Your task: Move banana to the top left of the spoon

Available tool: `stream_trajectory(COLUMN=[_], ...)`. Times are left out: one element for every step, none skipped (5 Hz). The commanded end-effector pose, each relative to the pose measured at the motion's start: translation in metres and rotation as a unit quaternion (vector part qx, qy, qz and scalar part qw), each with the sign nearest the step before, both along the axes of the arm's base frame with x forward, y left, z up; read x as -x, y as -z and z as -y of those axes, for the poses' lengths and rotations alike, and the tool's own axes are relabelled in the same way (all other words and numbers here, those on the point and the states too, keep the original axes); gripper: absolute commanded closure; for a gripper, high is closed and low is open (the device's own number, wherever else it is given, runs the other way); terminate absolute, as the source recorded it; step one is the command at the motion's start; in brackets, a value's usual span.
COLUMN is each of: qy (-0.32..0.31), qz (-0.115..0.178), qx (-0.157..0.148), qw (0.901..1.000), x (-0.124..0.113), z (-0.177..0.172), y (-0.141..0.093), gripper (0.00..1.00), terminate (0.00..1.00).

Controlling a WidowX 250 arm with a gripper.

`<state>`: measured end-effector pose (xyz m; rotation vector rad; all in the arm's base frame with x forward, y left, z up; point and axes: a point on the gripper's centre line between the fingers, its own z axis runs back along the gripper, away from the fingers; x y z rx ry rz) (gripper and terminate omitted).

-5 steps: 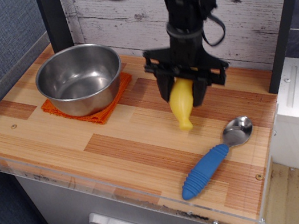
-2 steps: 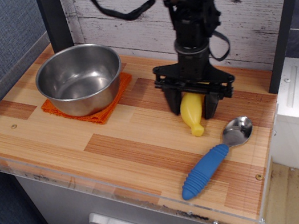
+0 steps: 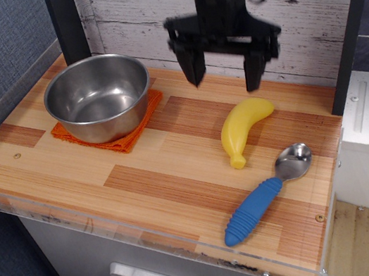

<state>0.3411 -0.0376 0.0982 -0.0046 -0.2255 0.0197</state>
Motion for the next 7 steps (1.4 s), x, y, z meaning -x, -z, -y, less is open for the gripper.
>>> stream_trajectory(qy=[0.048, 0.054, 0.044, 0.041, 0.046, 0.046, 0.046], qz=[0.017, -0.006, -0.013, -0.021, -0.025, -0.025, -0.025], qx=[0.011, 0.035, 0.032, 0.026, 0.015, 0.015, 0.015], qw=[0.9987, 0.9979, 0.9984, 0.9986, 0.9985, 0.9985, 0.9985], x=[0.035, 0.053, 0.059, 0.060, 0.058, 0.058, 0.058], z=[-0.019, -0.042, -0.057, -0.062, -0.063, -0.063, -0.063], y=[-0.060, -0.056, -0.052, -0.045, -0.046, -0.046, -0.046], gripper=[0.00, 0.00, 0.00, 0.00, 0.00, 0.00, 0.00], terminate=[0.00, 0.00, 0.00, 0.00, 0.00, 0.00, 1.00])
